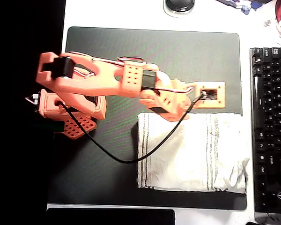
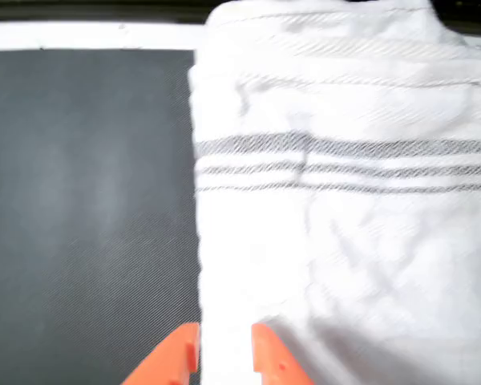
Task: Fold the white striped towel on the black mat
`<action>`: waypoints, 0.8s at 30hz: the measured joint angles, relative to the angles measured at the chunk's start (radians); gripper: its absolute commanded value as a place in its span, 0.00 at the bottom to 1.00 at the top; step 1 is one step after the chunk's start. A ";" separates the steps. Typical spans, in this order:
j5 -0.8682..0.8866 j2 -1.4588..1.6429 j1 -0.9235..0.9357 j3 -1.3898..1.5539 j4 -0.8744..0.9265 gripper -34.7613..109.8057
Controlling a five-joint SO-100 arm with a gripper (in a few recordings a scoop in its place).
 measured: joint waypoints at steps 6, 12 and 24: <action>-0.017 0.270 -0.021 0.244 -0.009 0.29; -0.034 0.469 -0.028 0.423 -0.005 0.27; -0.003 0.724 -0.095 0.603 0.078 0.24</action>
